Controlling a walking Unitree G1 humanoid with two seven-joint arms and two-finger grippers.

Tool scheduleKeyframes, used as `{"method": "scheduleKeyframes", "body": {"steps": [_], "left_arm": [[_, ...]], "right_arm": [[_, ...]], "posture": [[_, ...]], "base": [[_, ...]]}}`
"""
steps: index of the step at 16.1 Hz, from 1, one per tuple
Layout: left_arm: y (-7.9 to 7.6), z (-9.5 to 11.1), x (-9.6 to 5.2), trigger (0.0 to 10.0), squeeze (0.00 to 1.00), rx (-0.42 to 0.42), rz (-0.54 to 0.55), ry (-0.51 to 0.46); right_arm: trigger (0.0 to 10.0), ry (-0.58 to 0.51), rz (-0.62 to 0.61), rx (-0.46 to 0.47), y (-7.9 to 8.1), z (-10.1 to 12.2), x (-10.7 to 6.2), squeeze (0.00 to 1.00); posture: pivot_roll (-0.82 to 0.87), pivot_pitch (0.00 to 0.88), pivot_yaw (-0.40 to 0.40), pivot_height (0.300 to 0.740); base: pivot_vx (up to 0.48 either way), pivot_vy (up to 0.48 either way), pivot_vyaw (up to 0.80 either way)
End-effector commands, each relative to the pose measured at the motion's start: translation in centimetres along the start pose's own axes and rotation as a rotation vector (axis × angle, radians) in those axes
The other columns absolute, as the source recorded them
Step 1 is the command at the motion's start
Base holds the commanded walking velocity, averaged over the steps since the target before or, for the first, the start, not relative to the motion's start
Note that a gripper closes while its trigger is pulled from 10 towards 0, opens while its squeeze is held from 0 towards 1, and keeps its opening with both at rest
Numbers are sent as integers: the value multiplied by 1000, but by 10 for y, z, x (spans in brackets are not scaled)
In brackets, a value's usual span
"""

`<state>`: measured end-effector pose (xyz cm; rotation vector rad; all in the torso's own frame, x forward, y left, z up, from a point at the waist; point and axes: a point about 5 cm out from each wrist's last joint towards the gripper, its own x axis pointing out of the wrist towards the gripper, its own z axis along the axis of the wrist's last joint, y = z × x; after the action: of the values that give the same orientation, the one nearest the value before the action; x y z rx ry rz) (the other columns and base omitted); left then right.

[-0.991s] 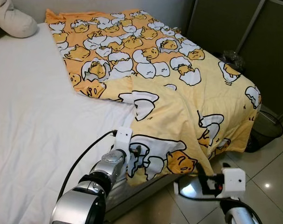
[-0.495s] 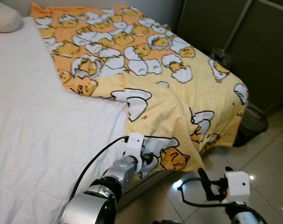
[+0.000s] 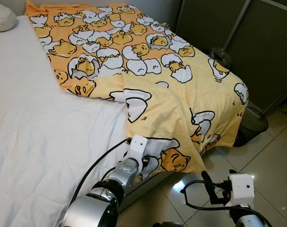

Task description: Clean up the room

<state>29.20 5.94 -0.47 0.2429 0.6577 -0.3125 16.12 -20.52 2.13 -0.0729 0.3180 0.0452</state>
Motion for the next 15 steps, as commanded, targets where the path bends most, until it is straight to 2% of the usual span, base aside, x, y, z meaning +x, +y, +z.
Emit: {"method": "scheduleKeyframes", "body": {"steps": [1, 3, 4, 5, 7, 9, 11, 12, 13, 14, 15], "left_arm": [[-4, 2, 0, 0, 0, 92, 11, -22], [-7, 0, -1, 0, 0, 147, -6, -29], [-10, -5, -1, 0, 0, 139, -21, -8], [-11, -8, -1, 0, 0, 119, -24, 8], [-14, -15, -2, 0, 0, -76, -57, 53], [-15, -10, -2, 0, 0, -119, -80, 25], [-12, -2, -1, 0, 0, -86, -68, -19], [-12, 2, -1, 0, 557, -97, -90, -45], [-11, 2, -1, 0, 471, -111, -100, -46], [-10, 1, -1, 0, 0, -106, -97, -41], [-8, -1, -1, 0, 0, -82, -92, -32]], "right_arm": [[10000, 1, -13, -3, -3, 3, 0, 0], [10000, 1, -17, -6, -6, 5, 0, 0], [10000, 2, -21, -8, -8, 5, 0, 0], [10000, 3, -24, -8, -8, 4, 0, 0], [10000, 4, -20, -2, -5, 4, 2, 0], [10000, 4, -7, 4, 1, 4, 6, 0], [10000, 3, -2, 7, 2, 5, 9, 0], [10000, 2, -1, 8, 2, 5, 11, 0], [10000, 1, 1, 9, 3, 6, 12, 0], [10000, 1, 2, 9, 3, 6, 12, 0], [10000, 2, 3, 9, 3, 5, 13, 0]], "posture": [[-247, 33, -69, 740], [-251, 38, -69, 740], [-250, 32, -66, 740], [-250, 32, -66, 740], [-237, 16, -61, 740], [-219, 10, -59, 740], [-210, 9, -57, 740], [-204, 14, -58, 740], [-202, 18, -58, 740], [-202, 18, -58, 740], [-204, 24, -56, 740]], "base": [[0, 0, 0], [0, 0, 0], [0, 0, 0], [0, 0, 0], [0, 0, 0], [0, 0, 0], [0, 0, 0], [0, 0, 0], [0, 0, 0], [0, 0, 0], [0, 0, 0]]}}
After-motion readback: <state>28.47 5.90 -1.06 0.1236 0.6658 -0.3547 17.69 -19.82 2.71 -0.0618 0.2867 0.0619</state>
